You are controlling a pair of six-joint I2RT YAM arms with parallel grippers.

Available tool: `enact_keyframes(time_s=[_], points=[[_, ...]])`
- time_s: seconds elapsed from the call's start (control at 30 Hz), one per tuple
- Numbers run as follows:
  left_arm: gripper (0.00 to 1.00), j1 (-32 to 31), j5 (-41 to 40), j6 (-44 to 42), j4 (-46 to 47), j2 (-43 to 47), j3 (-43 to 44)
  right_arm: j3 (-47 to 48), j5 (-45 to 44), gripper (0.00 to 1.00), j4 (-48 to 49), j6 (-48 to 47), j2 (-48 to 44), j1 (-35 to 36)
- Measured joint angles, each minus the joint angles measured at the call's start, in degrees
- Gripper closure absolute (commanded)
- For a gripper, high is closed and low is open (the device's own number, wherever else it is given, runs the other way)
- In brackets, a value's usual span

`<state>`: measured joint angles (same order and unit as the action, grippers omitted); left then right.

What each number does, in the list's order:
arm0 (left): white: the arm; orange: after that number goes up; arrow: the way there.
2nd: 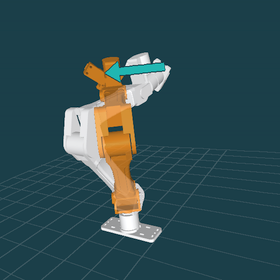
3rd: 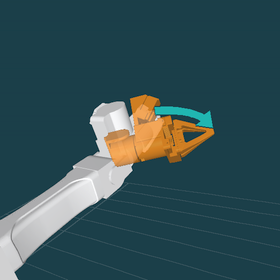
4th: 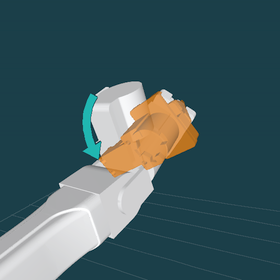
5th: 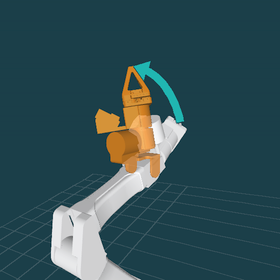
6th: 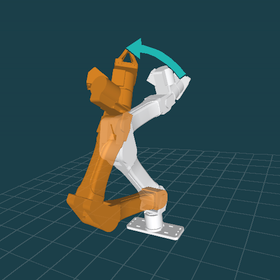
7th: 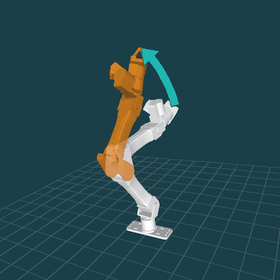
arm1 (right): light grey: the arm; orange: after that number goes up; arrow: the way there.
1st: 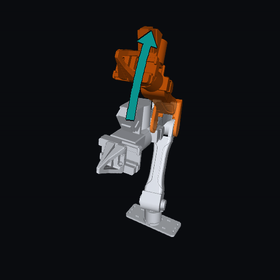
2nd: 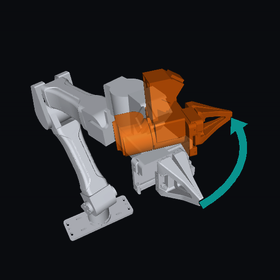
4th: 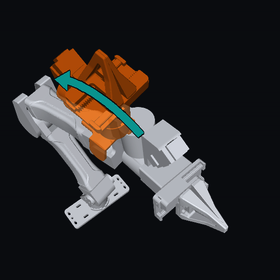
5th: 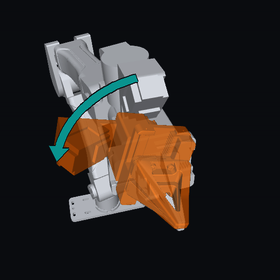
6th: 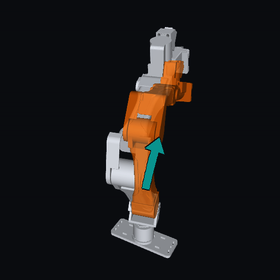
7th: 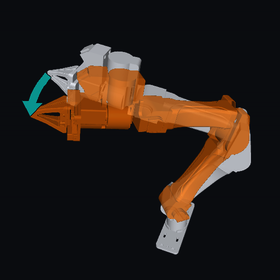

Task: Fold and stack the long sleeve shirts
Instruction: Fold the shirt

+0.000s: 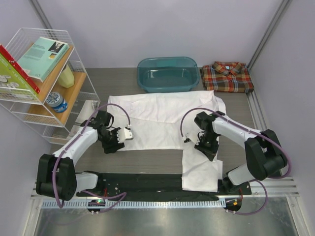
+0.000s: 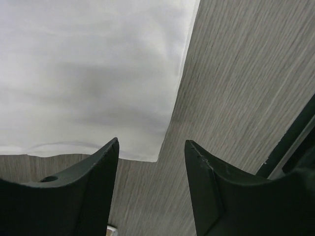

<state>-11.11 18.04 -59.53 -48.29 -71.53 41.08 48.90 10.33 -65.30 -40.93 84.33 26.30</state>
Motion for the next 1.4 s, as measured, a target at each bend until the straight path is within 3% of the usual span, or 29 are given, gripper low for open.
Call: enact_keyframes(time_s=[0.47,0.77,1.13,1.4], points=[[0.68,0.0,-3.9,-6.9,5.1,-2.8,-4.3,0.3,-0.8,0.99,-0.2,0.7,-3.7,0.0],[1.00,0.0,-4.5,-8.1,6.2,-0.8,-5.7,0.5,-1.2,0.99,-1.3,0.6,-5.7,0.0],[1.00,0.4,-2.6,-11.4,-1.6,6.9,-6.2,2.1,-0.2,0.99,-6.7,-1.0,-12.2,0.0],[1.00,1.7,0.4,-6.7,-4.4,0.1,9.0,16.2,-3.7,0.99,-8.9,-5.3,-9.1,-1.8]])
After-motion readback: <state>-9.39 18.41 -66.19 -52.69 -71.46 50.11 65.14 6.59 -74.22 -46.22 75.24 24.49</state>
